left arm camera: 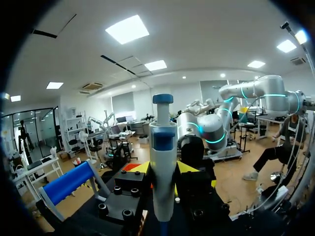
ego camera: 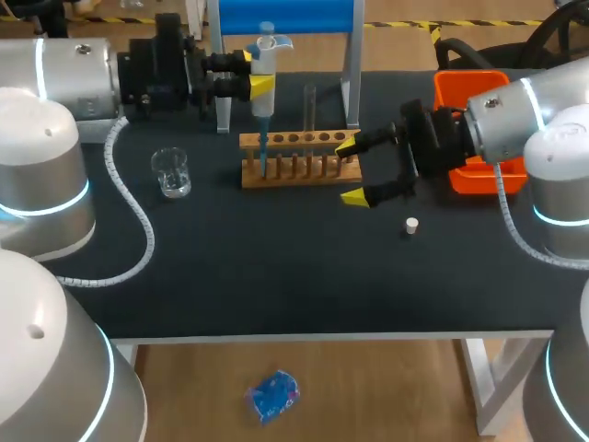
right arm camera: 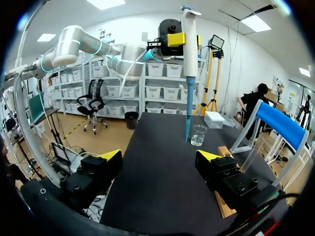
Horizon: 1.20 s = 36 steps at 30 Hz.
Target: Invert the test tube, pick up the pipette, mount the tip to pipette, aspirate from beaker and dispense into the tube, eject the tip, return the pipette, and cap with the stopper.
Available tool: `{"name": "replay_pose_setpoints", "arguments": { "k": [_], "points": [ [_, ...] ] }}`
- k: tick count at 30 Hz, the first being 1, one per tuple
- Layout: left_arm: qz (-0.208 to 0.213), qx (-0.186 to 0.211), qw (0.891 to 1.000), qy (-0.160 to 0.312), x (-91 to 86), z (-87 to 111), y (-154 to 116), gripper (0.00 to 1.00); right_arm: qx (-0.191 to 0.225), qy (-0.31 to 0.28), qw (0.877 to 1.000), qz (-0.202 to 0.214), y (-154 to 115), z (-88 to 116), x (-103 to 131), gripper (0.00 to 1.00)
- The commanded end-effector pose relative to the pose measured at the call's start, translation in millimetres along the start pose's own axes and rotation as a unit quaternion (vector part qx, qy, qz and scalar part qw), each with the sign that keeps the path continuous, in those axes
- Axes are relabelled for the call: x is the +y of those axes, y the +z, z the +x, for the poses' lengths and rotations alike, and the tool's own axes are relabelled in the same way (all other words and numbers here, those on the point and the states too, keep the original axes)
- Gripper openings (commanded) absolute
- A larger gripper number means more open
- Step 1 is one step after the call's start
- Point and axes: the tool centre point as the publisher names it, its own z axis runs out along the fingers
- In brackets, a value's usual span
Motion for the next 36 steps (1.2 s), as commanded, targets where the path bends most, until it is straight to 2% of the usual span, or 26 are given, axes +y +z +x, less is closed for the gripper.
{"name": "replay_pose_setpoints", "arguments": {
  "k": [1,6,8,12,13,15,22,30,34,36],
  "points": [
    [0.001,0.001,1.000,0.000,-0.4,0.3,-2,0.00,0.000,0.000,1.000,0.000,-2,1,0,1.00],
    [0.001,0.001,1.000,0.000,-0.4,0.3,-2,0.00,0.000,0.000,1.000,0.000,-2,1,0,1.00],
    [0.001,0.008,1.000,-0.004,2.5,-7.3,-3,0.00,0.000,0.000,1.000,0.000,-2,1,0,1.00],
    [0.020,0.032,0.999,-0.017,7.3,-19.8,-19,0.00,-0.011,0.001,1.000,0.002,22,-4,-2,1.00],
    [0.040,0.037,0.998,-0.035,6.9,-22.9,-26,0.00,-0.012,-0.001,1.000,0.004,29,-5,-1,1.00],
    [0.008,0.027,0.999,-0.022,12.5,-30.4,-37,0.00,-0.014,-0.001,1.000,0.005,40,-11,0,1.00],
    [-0.002,0.009,0.999,-0.034,34.6,-53.9,-73,0.00,-0.023,-0.011,1.000,0.011,79,-20,9,1.00],
    [0.006,-0.013,0.999,-0.040,59.9,-85.5,-104,0.00,-0.035,-0.013,0.999,0.019,117,-35,16,1.00],
    [0.004,-0.024,0.999,-0.033,72.2,-102.4,-115,0.00,-0.036,-0.014,0.999,0.020,120,-37,17,1.00],
    [0.004,-0.024,0.999,-0.033,72.2,-102.4,-115,0.00,-0.036,-0.014,0.999,0.020,120,-37,17,1.00]
  ]
}}
